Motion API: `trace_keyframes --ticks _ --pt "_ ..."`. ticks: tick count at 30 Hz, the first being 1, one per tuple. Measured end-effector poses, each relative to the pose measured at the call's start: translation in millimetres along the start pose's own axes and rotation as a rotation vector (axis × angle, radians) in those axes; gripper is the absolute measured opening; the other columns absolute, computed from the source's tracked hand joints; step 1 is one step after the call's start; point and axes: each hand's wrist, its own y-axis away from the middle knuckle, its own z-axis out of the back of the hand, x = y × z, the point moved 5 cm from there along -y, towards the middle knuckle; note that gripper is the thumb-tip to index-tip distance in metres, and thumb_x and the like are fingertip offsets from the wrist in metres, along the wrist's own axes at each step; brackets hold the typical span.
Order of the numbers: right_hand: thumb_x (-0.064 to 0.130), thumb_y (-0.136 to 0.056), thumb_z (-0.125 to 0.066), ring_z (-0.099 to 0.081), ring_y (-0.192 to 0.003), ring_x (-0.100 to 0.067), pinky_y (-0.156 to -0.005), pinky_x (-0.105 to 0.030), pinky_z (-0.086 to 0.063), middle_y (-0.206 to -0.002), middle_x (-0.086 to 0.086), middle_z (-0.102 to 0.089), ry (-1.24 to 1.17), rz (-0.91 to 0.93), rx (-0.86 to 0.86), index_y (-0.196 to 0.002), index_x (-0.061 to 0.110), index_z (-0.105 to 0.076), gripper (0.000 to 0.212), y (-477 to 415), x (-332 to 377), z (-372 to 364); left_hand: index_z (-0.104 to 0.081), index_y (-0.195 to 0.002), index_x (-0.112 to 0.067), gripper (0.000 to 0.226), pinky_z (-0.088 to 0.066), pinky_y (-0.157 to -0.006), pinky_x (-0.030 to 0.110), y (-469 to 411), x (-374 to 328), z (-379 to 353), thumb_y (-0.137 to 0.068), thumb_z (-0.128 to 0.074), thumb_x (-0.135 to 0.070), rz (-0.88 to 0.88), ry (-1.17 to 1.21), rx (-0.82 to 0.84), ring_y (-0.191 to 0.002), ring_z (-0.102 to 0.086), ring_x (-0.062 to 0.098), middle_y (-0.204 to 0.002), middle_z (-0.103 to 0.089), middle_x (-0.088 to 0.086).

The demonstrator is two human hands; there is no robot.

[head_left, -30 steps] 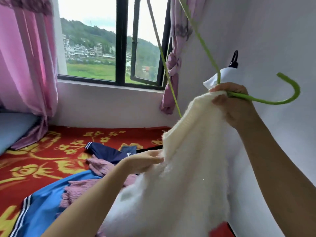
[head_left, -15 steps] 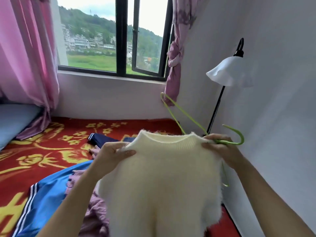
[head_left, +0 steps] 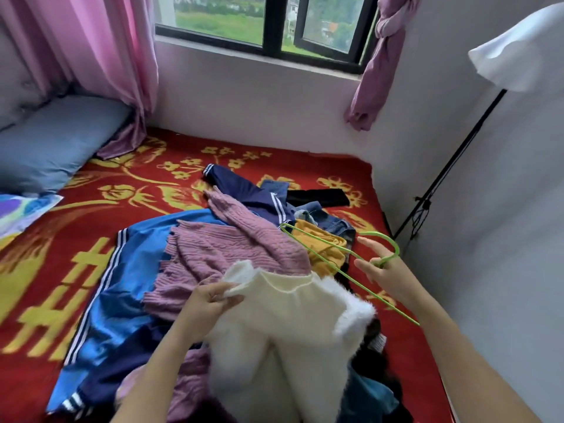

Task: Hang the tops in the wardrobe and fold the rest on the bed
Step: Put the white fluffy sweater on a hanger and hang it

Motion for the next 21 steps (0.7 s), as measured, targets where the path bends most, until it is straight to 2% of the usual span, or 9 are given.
trace_keyframes --ticks 2,3,7,11,13,15,17,19,21 --pt "0.043 -0.08 -0.06 -0.037 -0.049 -0.014 -0.054 -0.028 -0.03 -0.048 0.003 -0.045 -0.007 0.076 -0.051 -0.094 0.04 -0.06 0.014 1.7 11.2 17.4 -0.07 -0.076 -0.02 0.031 -0.044 -0.051 0.01 3.3 1.8 -4.0 -0.08 -0.063 0.01 0.036 0.06 -0.002 -0.052 -0.057 -0.005 -0.054 -0.064 -0.011" --pt "0.052 -0.076 -0.058 -0.037 -0.045 -0.01 -0.051 -0.027 -0.029 -0.044 0.007 -0.046 -0.023 0.114 -0.087 -0.081 0.035 -0.064 0.018 2.7 14.9 25.7 -0.072 -0.075 -0.021 0.033 -0.045 -0.052 0.011 4.6 5.2 -3.9 -0.08 -0.064 0.01 0.053 0.076 -0.016 -0.053 -0.057 -0.004 -0.056 -0.065 -0.01" --pt "0.089 -0.057 -0.047 -0.038 -0.036 -0.007 -0.041 -0.016 -0.025 -0.038 0.007 -0.045 0.024 0.159 -0.221 -0.051 0.015 -0.061 0.075 7.7 23.2 56.3 -0.075 -0.059 -0.033 0.048 -0.048 -0.053 0.013 7.7 11.5 -1.4 -0.078 -0.065 0.01 0.077 0.13 -0.041 -0.055 -0.058 -0.001 -0.059 -0.066 -0.007" --pt "0.084 -0.066 -0.045 -0.042 -0.037 -0.01 -0.041 -0.017 -0.027 -0.044 -0.001 -0.051 0.118 0.22 -0.284 -0.048 0.013 -0.061 0.075 6.9 24.3 74.3 -0.075 -0.059 -0.034 0.049 -0.05 -0.054 0.015 8.4 11.2 -2.2 -0.078 -0.064 0.01 0.072 0.142 -0.037 -0.057 -0.062 0.001 -0.061 -0.069 -0.005" --pt "0.055 -0.08 -0.058 -0.04 -0.036 -0.01 -0.041 -0.015 -0.027 -0.044 0.0 -0.05 0.173 0.24 -0.321 -0.05 0.005 -0.061 0.059 4.8 23.3 81.1 -0.075 -0.06 -0.034 0.048 -0.051 -0.054 0.015 8.0 12.5 -2.3 -0.077 -0.065 0.009 0.054 0.144 -0.035 -0.058 -0.062 0.002 -0.062 -0.069 -0.004" --pt "0.028 -0.084 -0.067 -0.04 -0.035 -0.009 -0.041 -0.014 -0.028 -0.042 0.003 -0.05 0.21 0.242 -0.325 -0.048 0.009 -0.061 0.041 3.6 24.8 81.2 -0.075 -0.061 -0.036 0.039 -0.052 -0.056 0.016 8.3 11.3 -3.1 -0.072 -0.07 0.002 0.041 0.167 -0.027 -0.059 -0.063 0.003 -0.063 -0.07 -0.004" --pt "0.041 -0.081 -0.068 -0.039 -0.034 -0.008 -0.04 -0.013 -0.028 -0.04 0.004 -0.049 0.199 0.261 -0.295 -0.046 0.016 -0.06 0.044 1.5 26.6 75.2 -0.075 -0.061 -0.038 0.028 -0.052 -0.057 0.016 8.4 12.1 -4.9 -0.063 -0.074 -0.009 0.036 0.172 -0.006 -0.059 -0.063 0.003 -0.063 -0.07 -0.004" --pt "0.073 -0.069 -0.055 -0.037 -0.034 -0.009 -0.039 -0.013 -0.026 -0.037 0.0 -0.044 0.118 0.283 -0.248 -0.047 0.004 -0.06 0.072 1.2 33.3 65.9 -0.075 -0.064 -0.04 0.043 -0.05 -0.057 0.014 8.1 12.1 -6.9 -0.069 -0.071 0.003 0.006 0.139 0.014 -0.06 -0.063 0.001 -0.064 -0.07 -0.006" --pt "0.083 -0.064 -0.048 -0.035 -0.035 -0.011 -0.04 -0.019 -0.027 -0.037 -0.005 -0.042 0.061 0.294 -0.222 -0.049 -0.005 -0.057 0.09 -1.7 37.4 58.2 -0.074 -0.066 -0.041 0.054 -0.049 -0.058 0.012 6.2 12.7 -7.9 -0.075 -0.066 0.012 -0.029 0.097 0.024 -0.061 -0.062 -0.002 -0.065 -0.07 -0.009"
